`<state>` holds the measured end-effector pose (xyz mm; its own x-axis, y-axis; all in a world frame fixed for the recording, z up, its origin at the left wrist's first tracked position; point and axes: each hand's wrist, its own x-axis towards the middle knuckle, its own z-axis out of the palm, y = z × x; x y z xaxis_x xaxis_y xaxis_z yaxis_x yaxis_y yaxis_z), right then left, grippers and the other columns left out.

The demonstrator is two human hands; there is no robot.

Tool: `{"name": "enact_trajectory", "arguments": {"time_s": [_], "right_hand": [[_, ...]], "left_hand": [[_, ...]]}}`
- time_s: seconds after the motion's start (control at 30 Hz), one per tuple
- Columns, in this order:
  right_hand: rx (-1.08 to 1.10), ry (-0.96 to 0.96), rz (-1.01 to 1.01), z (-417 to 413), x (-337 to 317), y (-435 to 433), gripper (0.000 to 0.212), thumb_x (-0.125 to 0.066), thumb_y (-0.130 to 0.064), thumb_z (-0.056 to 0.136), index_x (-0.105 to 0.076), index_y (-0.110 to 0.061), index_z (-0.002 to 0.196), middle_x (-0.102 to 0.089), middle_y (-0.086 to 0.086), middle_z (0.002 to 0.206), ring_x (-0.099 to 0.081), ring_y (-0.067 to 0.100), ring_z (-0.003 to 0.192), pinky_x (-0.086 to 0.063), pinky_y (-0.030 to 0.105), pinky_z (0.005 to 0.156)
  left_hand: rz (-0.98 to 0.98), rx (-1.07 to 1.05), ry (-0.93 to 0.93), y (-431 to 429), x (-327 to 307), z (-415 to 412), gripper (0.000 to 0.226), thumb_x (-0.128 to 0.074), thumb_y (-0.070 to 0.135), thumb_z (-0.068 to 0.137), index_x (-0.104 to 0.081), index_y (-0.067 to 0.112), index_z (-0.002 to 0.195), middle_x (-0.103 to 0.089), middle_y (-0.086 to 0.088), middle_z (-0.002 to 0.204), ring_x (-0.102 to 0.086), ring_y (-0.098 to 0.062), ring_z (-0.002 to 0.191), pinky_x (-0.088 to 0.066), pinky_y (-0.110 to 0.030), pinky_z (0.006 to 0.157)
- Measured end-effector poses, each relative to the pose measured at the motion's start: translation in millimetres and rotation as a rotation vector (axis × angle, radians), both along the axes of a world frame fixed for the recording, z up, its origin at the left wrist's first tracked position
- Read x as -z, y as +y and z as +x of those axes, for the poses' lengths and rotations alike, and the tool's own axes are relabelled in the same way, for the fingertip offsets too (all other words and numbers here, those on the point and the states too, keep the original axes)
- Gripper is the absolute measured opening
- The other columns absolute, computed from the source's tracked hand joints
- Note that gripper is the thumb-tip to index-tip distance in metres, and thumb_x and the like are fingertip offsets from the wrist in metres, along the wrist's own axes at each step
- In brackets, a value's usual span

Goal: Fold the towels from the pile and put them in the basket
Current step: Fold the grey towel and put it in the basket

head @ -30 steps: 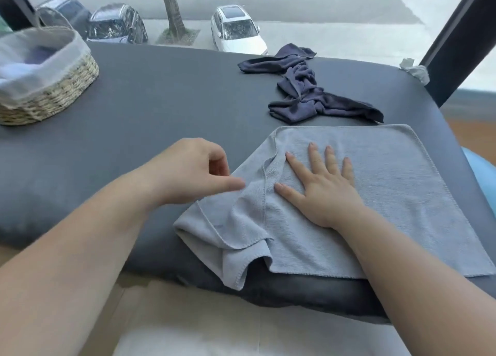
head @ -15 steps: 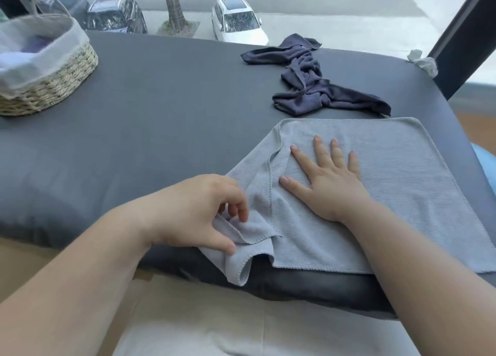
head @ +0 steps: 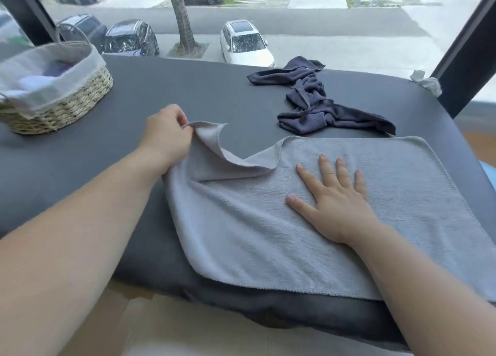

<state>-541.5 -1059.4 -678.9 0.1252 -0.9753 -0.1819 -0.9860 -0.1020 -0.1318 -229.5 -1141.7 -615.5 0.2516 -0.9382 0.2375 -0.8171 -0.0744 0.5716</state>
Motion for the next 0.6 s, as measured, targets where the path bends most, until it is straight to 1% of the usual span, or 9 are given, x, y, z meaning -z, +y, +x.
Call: {"name": "enact_trajectory", "arguments": {"time_s": [0.13,0.2,0.23,0.27,0.33,0.43,0.47,0.53,0.6], "right_hand": [[-0.001,0.018,0.007,-1,0,0,0.085,-0.002,-0.092,0.077,0.015,-0.055,0.151,0.025,-0.003,0.165,0.027,0.026,0.15,0.015,0.055,0.12],[0.005,0.016,0.013,0,0,1,0.085,-0.002,-0.093,0.076,0.015,-0.055,0.15,0.025,-0.003,0.165,0.028,0.026,0.15,0.016,0.056,0.12],[0.006,0.014,0.015,0,-1,1,0.085,-0.002,-0.093,0.076,0.015,-0.055,0.15,0.025,-0.003,0.165,0.028,0.025,0.15,0.016,0.055,0.119],[0.007,0.01,0.014,0,-1,0,0.085,-0.002,-0.093,0.076,0.014,-0.055,0.151,0.025,-0.004,0.165,0.028,0.025,0.15,0.016,0.055,0.119],[0.008,0.002,0.014,1,-3,0,0.086,-0.003,-0.094,0.075,0.013,-0.056,0.151,0.023,-0.004,0.165,0.027,0.025,0.15,0.017,0.055,0.119],[0.012,0.016,0.042,2,-6,-1,0.088,-0.004,-0.094,0.075,0.011,-0.055,0.152,0.019,-0.003,0.167,0.022,0.027,0.152,0.015,0.057,0.119],[0.023,0.024,0.062,4,-9,-2,0.088,-0.004,-0.094,0.075,0.008,-0.054,0.152,0.016,-0.002,0.167,0.019,0.028,0.153,0.013,0.058,0.12],[0.058,0.056,0.085,14,-18,-8,0.089,-0.009,-0.093,0.077,-0.001,-0.05,0.154,0.004,0.004,0.168,0.008,0.033,0.154,0.005,0.062,0.12],[0.058,0.081,0.028,35,-31,-16,0.085,-0.016,-0.088,0.081,-0.015,-0.043,0.154,-0.012,0.01,0.165,-0.006,0.035,0.152,-0.005,0.064,0.119]], "left_hand": [[0.075,-0.135,-0.117,-32,9,25,0.003,-0.057,0.016,0.09,-0.058,0.015,0.092,-0.066,-0.018,0.107,-0.058,-0.038,0.1,-0.04,-0.034,0.076],[0.214,-0.146,-0.177,-29,19,29,0.016,-0.06,0.026,0.089,-0.06,0.014,0.1,-0.066,-0.017,0.112,-0.059,-0.037,0.105,-0.044,-0.036,0.08],[0.268,-0.143,-0.16,-22,24,29,0.024,-0.062,0.032,0.089,-0.061,0.014,0.104,-0.066,-0.015,0.113,-0.059,-0.034,0.106,-0.045,-0.036,0.082],[0.285,-0.146,-0.092,-12,26,27,0.03,-0.065,0.037,0.088,-0.062,0.013,0.106,-0.065,-0.011,0.112,-0.059,-0.031,0.104,-0.045,-0.035,0.081],[0.233,-0.16,0.203,13,25,26,0.034,-0.07,0.041,0.087,-0.064,0.014,0.107,-0.065,-0.004,0.106,-0.059,-0.023,0.097,-0.045,-0.032,0.074],[0.207,-0.092,0.612,54,16,29,0.031,-0.078,0.035,0.081,-0.066,0.019,0.106,-0.072,-0.001,0.1,-0.067,-0.015,0.084,-0.049,-0.028,0.066],[0.225,-0.048,0.672,67,14,30,0.027,-0.077,0.027,0.083,-0.066,0.019,0.106,-0.074,-0.002,0.097,-0.069,-0.011,0.077,-0.05,-0.023,0.062],[0.251,0.031,0.665,89,14,30,0.022,-0.074,0.01,0.085,-0.067,0.016,0.105,-0.076,0.0,0.088,-0.067,-0.003,0.065,-0.048,-0.013,0.057],[0.237,0.072,0.594,99,19,30,0.021,-0.074,0.004,0.083,-0.071,0.018,0.099,-0.076,0.001,0.085,-0.067,-0.005,0.069,-0.05,-0.02,0.068]]}}
